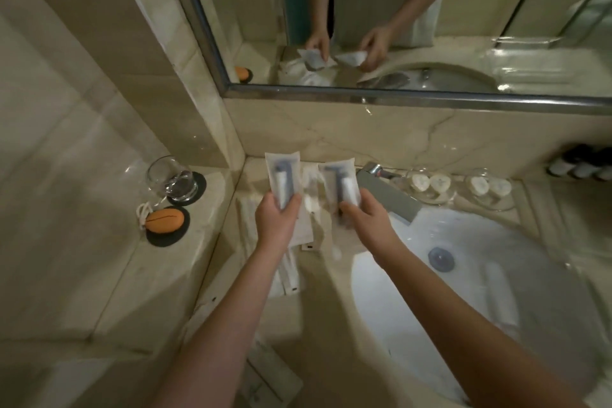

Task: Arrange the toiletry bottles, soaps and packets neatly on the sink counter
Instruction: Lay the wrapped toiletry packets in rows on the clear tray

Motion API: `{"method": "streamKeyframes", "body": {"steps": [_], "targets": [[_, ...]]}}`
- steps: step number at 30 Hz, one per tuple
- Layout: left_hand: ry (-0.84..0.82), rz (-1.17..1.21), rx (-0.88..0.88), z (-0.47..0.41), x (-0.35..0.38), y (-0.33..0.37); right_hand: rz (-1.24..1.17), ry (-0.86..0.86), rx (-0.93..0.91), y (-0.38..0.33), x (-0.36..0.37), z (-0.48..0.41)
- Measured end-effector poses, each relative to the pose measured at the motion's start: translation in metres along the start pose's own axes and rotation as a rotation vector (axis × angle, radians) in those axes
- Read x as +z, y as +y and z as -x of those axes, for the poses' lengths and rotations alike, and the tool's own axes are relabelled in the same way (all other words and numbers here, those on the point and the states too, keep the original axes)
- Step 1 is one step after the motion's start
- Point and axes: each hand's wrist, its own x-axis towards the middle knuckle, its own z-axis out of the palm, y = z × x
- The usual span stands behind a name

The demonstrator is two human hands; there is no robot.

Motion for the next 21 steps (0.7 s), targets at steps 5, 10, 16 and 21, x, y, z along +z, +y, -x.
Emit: {"method": "streamKeyframes", "body": {"steps": [5,10,16,21], "targets": [[-0.110,0.093,0.044,0.058,0.039,0.020,0.043,0.051,0.005,0.018,-0.068,0.035],[-0.230,0.087,0.091,0.108,0.092,0.042,0.009,0.203,0.011,0.041,-0.140,0.068],[-0.425,0.034,0.114,0.149,0.174,0.067,0.023,0.456,0.075,0.074,-0.232,0.087],[-0.537,-0.039,0.050,0.161,0.247,0.077,0.101,0.506,0.163,0.099,-0.313,0.077]]}}
